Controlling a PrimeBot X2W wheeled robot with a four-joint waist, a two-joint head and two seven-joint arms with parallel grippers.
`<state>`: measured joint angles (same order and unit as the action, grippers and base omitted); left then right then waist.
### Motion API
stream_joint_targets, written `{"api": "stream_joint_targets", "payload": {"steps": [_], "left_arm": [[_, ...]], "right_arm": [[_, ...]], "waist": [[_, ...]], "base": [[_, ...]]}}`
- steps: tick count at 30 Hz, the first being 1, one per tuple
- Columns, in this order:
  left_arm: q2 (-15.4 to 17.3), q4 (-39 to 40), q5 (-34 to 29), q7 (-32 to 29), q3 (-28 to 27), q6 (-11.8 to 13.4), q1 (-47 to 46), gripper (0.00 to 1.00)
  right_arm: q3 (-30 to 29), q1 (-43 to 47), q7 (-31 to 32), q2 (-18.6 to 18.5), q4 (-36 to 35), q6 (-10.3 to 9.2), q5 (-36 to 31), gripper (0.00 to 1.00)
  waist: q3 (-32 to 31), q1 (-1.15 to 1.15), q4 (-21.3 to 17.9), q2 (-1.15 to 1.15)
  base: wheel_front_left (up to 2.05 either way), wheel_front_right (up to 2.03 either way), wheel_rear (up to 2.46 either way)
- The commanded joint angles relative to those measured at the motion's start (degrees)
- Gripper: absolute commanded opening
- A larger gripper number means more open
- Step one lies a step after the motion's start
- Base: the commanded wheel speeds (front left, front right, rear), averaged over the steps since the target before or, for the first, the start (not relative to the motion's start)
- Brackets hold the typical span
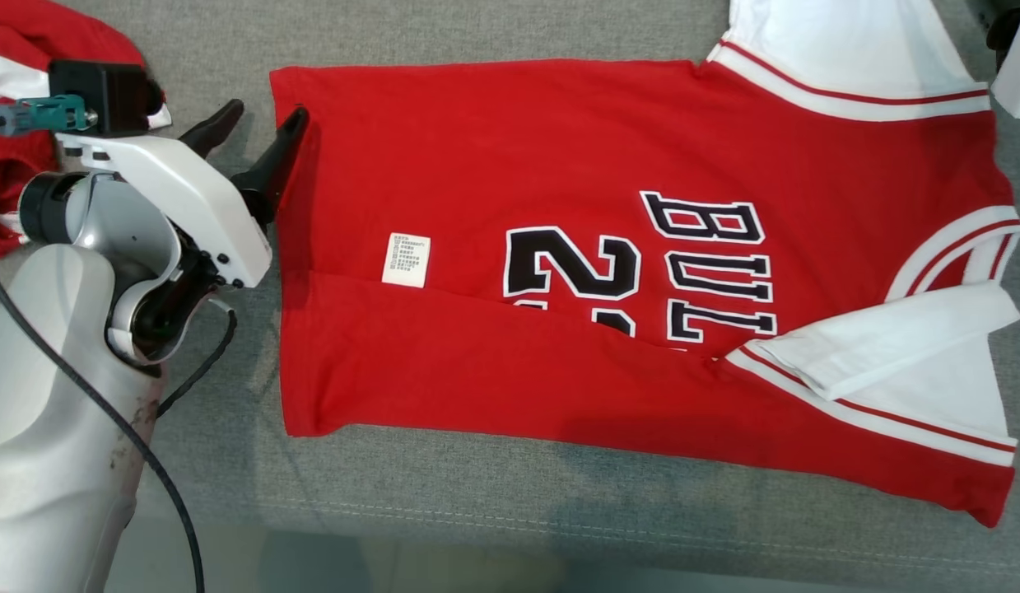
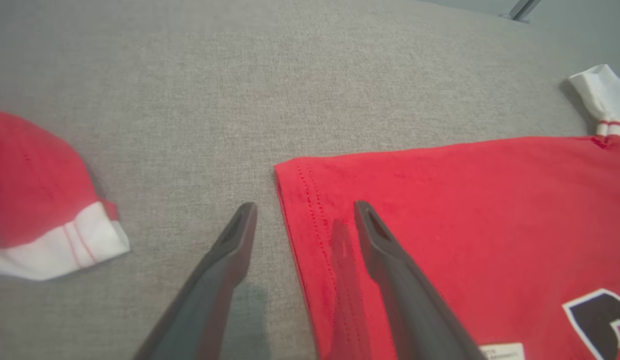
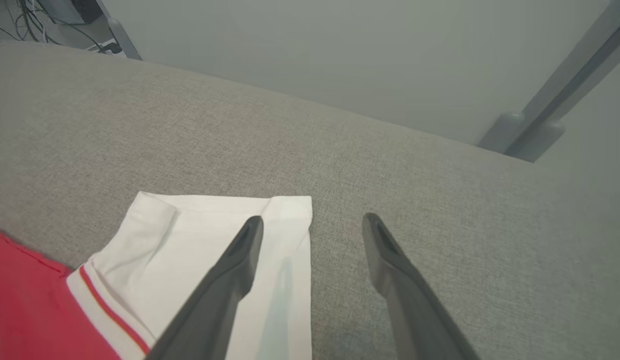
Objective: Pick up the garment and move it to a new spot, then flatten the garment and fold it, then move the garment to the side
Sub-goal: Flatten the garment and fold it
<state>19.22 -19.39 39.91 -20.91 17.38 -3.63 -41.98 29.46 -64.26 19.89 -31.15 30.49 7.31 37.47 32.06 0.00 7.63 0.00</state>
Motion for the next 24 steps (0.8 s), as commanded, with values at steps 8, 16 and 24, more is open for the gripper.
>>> {"api": "stream_joint_targets", "payload": {"steps": [8,16,24], "left_arm": [[0.9,-4.16,1.34,0.84,-0.48,-2.01,-6.32,1.0],[-0.51,-9.43,3.47,0.02,2.1,-3.4,-10.88,1.0],[0.11,-12.54,6.68,-3.67,4.0,-3.76,-13.87,1.0]], "right_arm": [[6.39,-4.96,0.16,-0.73,3.68,0.18,3.48,1.0],[10.79,-9.9,-0.2,-0.09,11.16,0.18,6.39,1.0],[15.12,-12.93,0.42,0.48,13.61,0.18,9.06,1.0]], "waist": [[2.54,0.0,1.95,0.0],[3.93,0.0,3.33,0.0],[4.5,0.0,2.94,0.0]], "base": [[0.0,0.0,0.0],[0.0,0.0,0.0],[0.0,0.0,0.0]]}}
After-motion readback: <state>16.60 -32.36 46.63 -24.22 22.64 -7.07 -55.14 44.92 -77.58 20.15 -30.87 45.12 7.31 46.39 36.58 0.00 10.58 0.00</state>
